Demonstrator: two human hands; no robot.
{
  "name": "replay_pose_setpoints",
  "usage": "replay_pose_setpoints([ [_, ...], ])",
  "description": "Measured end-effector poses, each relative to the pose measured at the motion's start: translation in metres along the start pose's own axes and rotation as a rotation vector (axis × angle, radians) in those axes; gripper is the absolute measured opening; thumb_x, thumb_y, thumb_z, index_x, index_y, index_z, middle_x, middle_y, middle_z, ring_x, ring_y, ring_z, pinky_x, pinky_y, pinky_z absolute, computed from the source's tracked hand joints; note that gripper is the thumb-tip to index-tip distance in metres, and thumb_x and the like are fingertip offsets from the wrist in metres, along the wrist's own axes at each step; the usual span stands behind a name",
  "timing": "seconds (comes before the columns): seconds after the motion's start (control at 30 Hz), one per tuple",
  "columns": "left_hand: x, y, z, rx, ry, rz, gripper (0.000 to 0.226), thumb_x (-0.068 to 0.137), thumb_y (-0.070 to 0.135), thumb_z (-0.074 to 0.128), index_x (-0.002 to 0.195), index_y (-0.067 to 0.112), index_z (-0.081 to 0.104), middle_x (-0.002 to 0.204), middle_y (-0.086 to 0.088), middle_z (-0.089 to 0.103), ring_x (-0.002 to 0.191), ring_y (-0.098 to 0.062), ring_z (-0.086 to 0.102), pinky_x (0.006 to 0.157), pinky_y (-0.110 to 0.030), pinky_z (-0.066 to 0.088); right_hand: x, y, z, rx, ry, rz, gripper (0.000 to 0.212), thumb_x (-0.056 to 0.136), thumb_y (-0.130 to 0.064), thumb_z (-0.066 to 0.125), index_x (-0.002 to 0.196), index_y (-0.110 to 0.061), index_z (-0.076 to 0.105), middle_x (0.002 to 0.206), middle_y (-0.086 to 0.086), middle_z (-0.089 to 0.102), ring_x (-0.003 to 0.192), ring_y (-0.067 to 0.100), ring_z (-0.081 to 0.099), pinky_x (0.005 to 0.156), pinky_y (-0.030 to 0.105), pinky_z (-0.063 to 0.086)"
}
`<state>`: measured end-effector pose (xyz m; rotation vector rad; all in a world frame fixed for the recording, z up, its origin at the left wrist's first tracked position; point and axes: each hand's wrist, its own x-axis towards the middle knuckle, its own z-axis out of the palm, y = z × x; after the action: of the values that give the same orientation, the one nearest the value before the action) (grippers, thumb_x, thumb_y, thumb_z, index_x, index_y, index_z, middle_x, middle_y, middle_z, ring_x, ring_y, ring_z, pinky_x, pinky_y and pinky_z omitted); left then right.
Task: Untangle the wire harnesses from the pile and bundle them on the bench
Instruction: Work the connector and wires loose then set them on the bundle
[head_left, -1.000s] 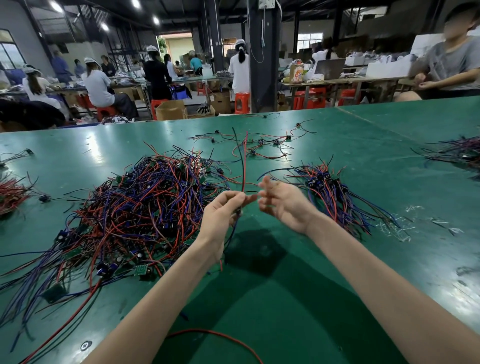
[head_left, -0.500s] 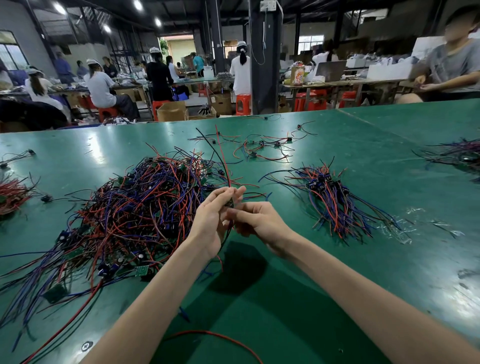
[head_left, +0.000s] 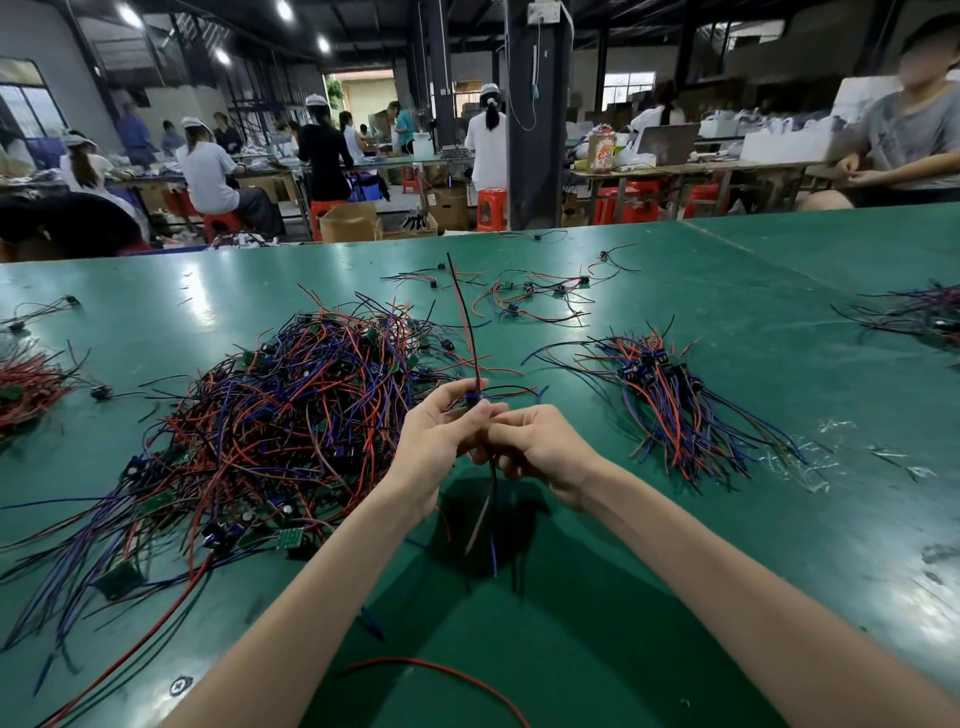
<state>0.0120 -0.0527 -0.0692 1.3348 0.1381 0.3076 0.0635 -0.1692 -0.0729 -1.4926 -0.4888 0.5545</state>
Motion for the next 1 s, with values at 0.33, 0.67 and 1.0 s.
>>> replay_pose_setpoints([
  [0.33,0.006,0.001,-0.015,0.105,-0.086,-0.085,0.038,0.085,-0.002,0.063,0.119,0.014,0.061,0.085,-0.007,0.069,0.077,-0.018,0.065,0.066,-0.025,0.057,-0.001,0.005,-0.003,-0.118,-0.007,-0.043,0.015,0.088,0.002,0.054,0.084,0.004,0.068,0.052,-0.002,0.065,0.034,0.002,0.041,0.034,0.013,0.029],
  [0.67,0.005,0.006,-0.012,0.031,0.009,0.077,0.031,0.081,-0.009,0.065,0.099,0.016,0.065,0.069,-0.007,0.062,0.064,-0.019,0.064,0.067,-0.026,0.057,-0.002,0.003,-0.004,-0.139,-0.04,-0.043,0.013,0.085,-0.008,0.067,0.072,-0.01,0.069,0.061,0.002,0.07,0.037,0.004,0.046,0.034,0.014,0.032],
  [1.0,0.009,0.014,-0.018,-0.199,0.115,0.12,0.032,0.082,-0.011,0.062,0.112,-0.001,0.057,0.077,-0.013,0.063,0.057,-0.019,0.065,0.063,-0.027,0.059,0.0,0.009,-0.005,-0.389,0.0,-0.128,0.016,0.08,-0.019,0.075,0.066,-0.013,0.069,0.067,0.005,0.072,0.044,0.01,0.052,0.043,0.017,0.041],
])
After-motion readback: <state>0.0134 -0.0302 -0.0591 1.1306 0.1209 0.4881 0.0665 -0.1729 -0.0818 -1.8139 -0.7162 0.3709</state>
